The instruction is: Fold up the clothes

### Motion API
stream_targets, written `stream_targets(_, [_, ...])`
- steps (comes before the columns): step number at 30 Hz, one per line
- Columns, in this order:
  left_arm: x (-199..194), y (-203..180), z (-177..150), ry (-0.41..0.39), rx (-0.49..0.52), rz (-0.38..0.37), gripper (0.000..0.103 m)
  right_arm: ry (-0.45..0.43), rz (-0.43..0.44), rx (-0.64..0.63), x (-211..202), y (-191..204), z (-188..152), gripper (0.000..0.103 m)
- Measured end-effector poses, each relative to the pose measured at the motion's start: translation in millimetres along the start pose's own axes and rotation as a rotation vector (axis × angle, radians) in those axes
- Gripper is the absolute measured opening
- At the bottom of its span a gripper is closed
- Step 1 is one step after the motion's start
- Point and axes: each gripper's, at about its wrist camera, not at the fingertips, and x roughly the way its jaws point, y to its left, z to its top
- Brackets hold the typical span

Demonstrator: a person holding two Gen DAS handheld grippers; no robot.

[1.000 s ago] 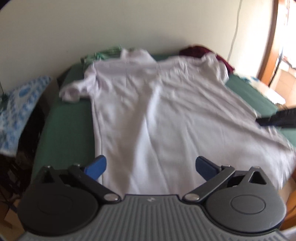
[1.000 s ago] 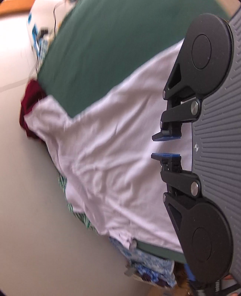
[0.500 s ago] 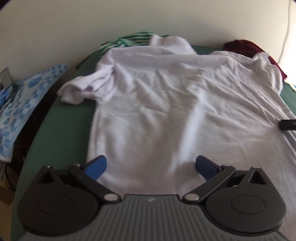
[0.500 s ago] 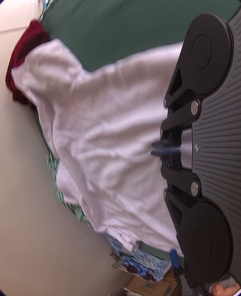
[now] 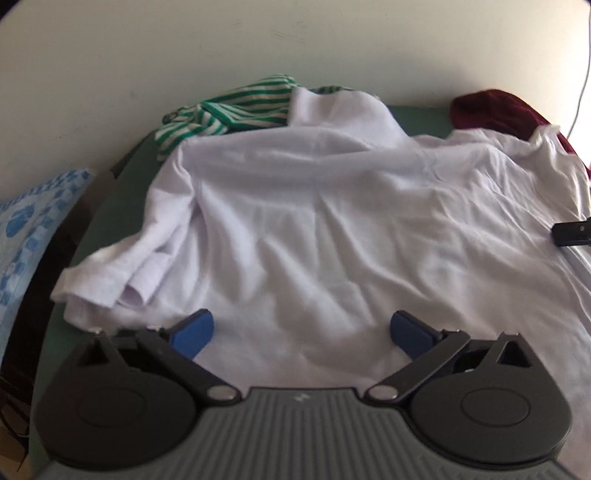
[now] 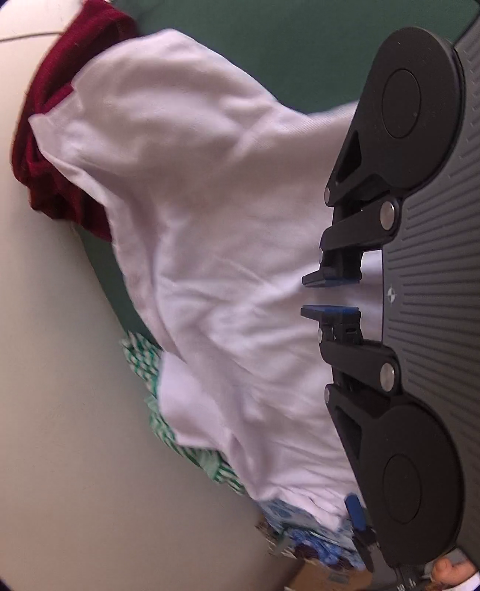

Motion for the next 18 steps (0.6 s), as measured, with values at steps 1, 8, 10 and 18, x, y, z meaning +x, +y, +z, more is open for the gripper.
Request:
stream_targets(1, [1.7, 5.8, 0.9, -0.006, 0.006, 0.006, 0.102, -0.024, -0.043, -0.012, -2.4, -7.9, 4.4, 0.002])
stream_targets(8, [4.3, 37.1, 18.5, -0.024, -0.062, 0.038, 0.102, -0.094, -0.114, 0.100, -19.2, -39.2, 24.7, 0.015])
stream_targets(10, [4.7, 38.5, 23.6, -0.033, -0.066, 0.052, 0.102, -0.073, -0.041, 0.037, -13.9, -15.0, 20.7, 0.014])
stream_targets(18, [27.8, 32.0, 27.2, -0.034, 0.028, 0.095, 0.102, -0.086, -0.160, 0.011, 8.6, -30.2, 38.0, 0.006])
